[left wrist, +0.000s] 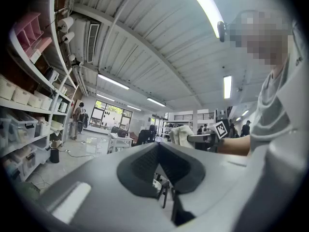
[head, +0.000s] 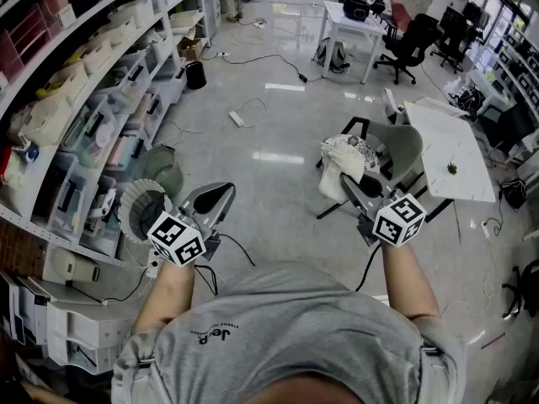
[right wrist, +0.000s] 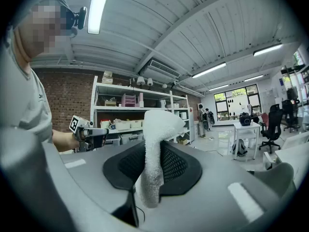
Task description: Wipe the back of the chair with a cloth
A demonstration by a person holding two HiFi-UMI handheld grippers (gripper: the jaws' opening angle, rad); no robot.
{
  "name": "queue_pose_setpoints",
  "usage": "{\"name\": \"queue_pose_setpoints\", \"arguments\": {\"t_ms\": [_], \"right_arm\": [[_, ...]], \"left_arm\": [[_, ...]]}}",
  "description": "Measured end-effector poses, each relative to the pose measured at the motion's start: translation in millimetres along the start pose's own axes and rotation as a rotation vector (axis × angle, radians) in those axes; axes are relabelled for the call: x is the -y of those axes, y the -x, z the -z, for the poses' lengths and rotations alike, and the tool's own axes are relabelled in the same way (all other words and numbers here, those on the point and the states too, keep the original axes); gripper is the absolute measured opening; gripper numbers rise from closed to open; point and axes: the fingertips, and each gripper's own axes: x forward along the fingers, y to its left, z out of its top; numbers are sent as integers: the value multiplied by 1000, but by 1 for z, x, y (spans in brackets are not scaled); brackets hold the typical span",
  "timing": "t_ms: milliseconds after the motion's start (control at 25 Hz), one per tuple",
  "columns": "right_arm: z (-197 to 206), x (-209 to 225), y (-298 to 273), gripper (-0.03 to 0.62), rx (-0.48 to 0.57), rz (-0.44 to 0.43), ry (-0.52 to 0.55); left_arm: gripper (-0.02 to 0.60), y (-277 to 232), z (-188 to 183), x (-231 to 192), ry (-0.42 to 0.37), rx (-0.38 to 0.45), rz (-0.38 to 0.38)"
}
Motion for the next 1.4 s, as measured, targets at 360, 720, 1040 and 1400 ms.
{"name": "queue_pose_setpoints", "arguments": {"t_ms": [360, 720, 1040, 1400], "right_arm": [[-2, 5, -1, 71, 2, -11, 6], [-11, 32, 17, 72, 16, -24, -18], [-14, 64, 51, 72, 18, -82, -1], [-3, 94, 32, 72, 6, -112, -30]], "left_arm": [[58, -7, -5, 1, -10, 6, -1], [58, -35, -6, 14, -18, 8, -32], [58, -74, -1, 51, -16, 27, -79], [58, -89, 8, 41, -14, -11, -116]]}}
